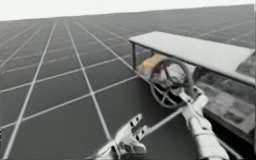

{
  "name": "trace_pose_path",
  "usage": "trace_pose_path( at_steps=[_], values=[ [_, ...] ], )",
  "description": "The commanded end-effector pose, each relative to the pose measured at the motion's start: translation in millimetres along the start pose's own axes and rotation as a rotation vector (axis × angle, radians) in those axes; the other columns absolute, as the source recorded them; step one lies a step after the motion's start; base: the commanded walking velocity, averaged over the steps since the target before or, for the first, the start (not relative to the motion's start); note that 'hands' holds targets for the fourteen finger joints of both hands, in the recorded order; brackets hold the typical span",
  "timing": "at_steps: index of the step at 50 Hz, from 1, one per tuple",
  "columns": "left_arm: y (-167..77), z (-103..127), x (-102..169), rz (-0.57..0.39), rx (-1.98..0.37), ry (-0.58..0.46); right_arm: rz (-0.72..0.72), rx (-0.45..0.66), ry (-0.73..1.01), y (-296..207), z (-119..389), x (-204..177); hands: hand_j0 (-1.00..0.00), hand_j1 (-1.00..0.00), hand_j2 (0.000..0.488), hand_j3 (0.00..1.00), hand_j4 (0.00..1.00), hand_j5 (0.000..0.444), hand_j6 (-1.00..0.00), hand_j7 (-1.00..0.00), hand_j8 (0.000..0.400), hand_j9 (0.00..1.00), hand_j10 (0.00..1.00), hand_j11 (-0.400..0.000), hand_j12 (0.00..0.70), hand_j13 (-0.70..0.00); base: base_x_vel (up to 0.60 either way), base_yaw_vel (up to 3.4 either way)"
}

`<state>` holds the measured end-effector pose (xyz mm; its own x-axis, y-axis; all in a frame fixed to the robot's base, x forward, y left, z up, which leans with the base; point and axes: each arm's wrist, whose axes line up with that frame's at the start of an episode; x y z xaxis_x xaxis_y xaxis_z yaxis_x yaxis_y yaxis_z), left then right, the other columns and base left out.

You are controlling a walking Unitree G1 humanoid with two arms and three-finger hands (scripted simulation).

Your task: Pick up and drop off the object

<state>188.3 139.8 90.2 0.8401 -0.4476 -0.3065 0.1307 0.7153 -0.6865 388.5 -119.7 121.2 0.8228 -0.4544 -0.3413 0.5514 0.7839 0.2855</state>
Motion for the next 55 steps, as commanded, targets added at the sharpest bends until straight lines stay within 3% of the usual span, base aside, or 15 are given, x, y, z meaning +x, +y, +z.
trace_pose_path(
  at_steps=[1, 24, 55],
  values=[
    [2.9, -0.3, -2.8, -0.004, -0.013, -0.014, 0.029, 0.001, -0.029, 10.3, 7.1, -5.6, 0.0, 0.0, 0.0, 1.0, 1.0, 0.0, 0.0, 0.0, 0.0, 1.0, 1.0, -0.4, 0.0, -0.7, 0.57, 0.05],
    [2.9, -0.3, -2.8, -0.004, -0.013, -0.014, 0.029, 0.001, -0.029, 10.3, 7.1, -5.6, 0.0, 0.0, 0.0, 1.0, 1.0, 0.0, 0.0, 0.0, 0.0, 1.0, 1.0, -0.4, 0.0, -0.7, 0.49, 0.03],
    [2.9, -0.3, -2.8, -0.004, -0.013, -0.014, 0.029, 0.001, -0.029, 10.3, 7.1, -5.6, 0.0, 0.0, 0.0, 1.0, 1.0, 0.0, 0.0, 0.0, 0.0, 1.0, 1.0, -0.4, 0.0, -0.7, 0.29, -0.09]
  ],
)
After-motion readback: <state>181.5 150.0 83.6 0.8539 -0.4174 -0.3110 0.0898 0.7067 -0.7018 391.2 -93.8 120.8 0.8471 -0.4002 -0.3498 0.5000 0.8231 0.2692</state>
